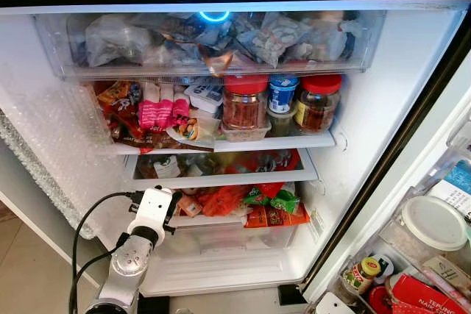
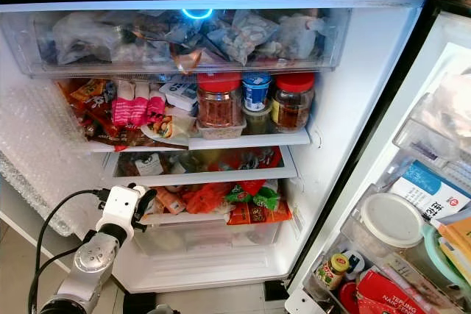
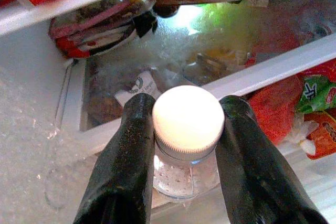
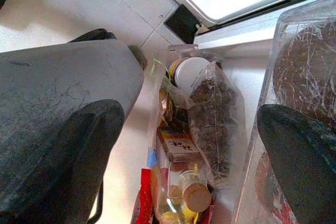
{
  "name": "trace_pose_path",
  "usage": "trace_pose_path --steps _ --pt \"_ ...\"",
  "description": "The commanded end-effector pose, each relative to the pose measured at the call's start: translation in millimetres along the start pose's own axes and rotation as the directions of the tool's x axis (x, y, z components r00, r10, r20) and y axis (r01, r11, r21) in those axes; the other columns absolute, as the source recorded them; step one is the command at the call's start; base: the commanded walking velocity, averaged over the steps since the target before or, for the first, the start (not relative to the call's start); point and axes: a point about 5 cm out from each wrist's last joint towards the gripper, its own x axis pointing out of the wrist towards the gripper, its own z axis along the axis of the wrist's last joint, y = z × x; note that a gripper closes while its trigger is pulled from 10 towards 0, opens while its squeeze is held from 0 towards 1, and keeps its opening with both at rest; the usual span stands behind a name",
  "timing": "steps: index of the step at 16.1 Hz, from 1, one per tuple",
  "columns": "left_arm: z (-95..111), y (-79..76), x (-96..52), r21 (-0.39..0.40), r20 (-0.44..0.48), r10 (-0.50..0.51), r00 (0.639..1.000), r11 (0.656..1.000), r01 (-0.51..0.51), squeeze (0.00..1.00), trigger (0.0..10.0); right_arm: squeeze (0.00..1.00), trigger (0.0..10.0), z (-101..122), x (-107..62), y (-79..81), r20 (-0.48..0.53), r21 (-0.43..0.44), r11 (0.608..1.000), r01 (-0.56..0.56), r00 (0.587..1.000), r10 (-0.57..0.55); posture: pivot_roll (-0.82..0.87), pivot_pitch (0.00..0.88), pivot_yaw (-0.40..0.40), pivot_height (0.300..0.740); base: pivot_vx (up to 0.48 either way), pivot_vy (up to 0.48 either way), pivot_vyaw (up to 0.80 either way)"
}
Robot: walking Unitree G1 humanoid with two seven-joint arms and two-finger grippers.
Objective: Restocking fridge
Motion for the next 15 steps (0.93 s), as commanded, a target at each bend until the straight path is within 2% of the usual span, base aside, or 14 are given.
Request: trace_pose_path --steps 1,5,8,9,11,15 --pt "3 1.2 3.1 -0.014 0.011 0.009 1.000 1.000 -0.009 0.00 10.0 0.00 10.0 -14 0.0 15.6 -0.067 -0.005 0.998 -0.058 0.996 0.057 0.02 0.000 -0.019 0.667 0.000 0.000 0.00" --pt "12 -1.1 8.7 0.010 0.043 -0.002 0.999 1.000 0.002 0.00 10.0 0.00 10.0 -14 -0.1 14.9 -0.056 0.024 0.999 -0.040 0.998 0.041 0.02 0.000 -0.018 0.667 0.000 0.000 0.00" --pt "17 -1.9 10.4 0.050 0.063 -0.020 0.998 0.999 0.017 0.00 10.0 0.00 10.0 -14 -0.1 15.1 -0.058 0.021 0.999 -0.046 0.997 0.048 0.02 0.000 -0.018 0.667 0.000 0.000 0.00" --pt "17 -2.8 11.0 0.049 0.064 -0.022 0.998 0.999 0.019 0.00 10.0 0.00 10.0 -14 0.0 15.3 -0.062 -0.005 0.998 -0.057 0.996 0.057 0.02 0.000 -0.018 0.667 0.000 0.000 0.00" --pt "18 -4.7 11.1 0.054 0.067 -0.030 0.997 0.998 0.027 0.00 10.0 0.00 10.0 -14 0.1 16.0 -0.060 0.000 0.998 -0.060 0.996 0.060 0.02 0.000 -0.015 0.642 0.000 0.000 0.00" --pt "19 -6.0 11.8 0.064 0.075 -0.038 0.997 0.997 0.033 0.00 10.0 0.00 10.0 -13 0.1 15.9 -0.054 0.013 0.999 -0.053 0.997 0.054 0.02 0.000 -0.016 0.638 0.000 0.000 0.00"
